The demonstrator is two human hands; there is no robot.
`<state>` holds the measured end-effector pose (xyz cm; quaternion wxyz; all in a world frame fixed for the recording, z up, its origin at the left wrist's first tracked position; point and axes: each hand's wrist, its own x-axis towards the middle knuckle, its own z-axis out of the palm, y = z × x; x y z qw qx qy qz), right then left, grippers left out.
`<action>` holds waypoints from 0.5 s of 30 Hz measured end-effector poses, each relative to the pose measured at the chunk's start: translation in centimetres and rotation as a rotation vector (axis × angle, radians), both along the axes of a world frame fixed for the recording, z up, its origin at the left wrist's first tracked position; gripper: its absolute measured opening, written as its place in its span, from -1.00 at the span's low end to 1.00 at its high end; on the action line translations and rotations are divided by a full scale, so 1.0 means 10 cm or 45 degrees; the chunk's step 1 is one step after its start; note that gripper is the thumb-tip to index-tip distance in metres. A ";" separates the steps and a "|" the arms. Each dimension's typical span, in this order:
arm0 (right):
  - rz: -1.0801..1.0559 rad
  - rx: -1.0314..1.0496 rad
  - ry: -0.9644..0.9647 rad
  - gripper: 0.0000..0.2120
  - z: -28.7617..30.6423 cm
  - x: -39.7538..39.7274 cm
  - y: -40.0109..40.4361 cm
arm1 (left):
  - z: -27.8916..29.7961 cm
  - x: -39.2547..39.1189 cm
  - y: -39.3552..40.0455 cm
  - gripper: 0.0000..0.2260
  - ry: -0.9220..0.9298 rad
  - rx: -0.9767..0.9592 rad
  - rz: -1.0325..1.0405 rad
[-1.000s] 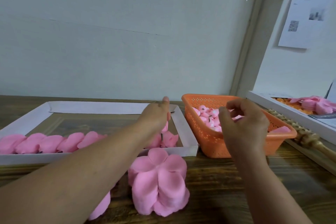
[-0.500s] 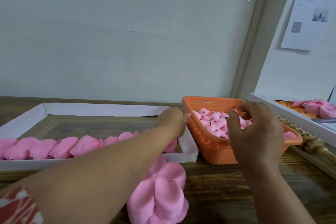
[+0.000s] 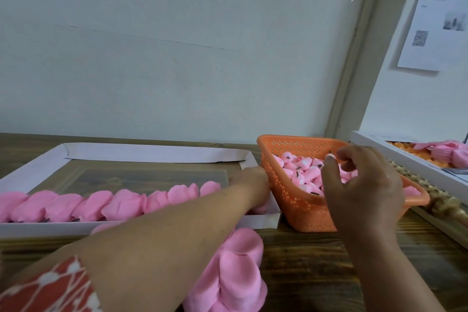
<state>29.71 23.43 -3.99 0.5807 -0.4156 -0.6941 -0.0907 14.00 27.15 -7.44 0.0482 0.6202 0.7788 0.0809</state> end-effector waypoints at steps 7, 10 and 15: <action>-0.010 -0.022 -0.004 -0.87 0.01 0.00 0.00 | -0.03 -0.02 -0.03 -0.71 -0.044 0.037 0.005; -0.021 -0.024 0.003 -0.86 0.00 0.00 0.00 | -0.05 -0.03 -0.04 -0.66 -0.035 -0.017 -0.022; -0.025 -0.043 0.003 -0.88 -0.01 0.00 0.00 | 0.00 -0.02 -0.06 -0.78 0.017 -0.140 -0.143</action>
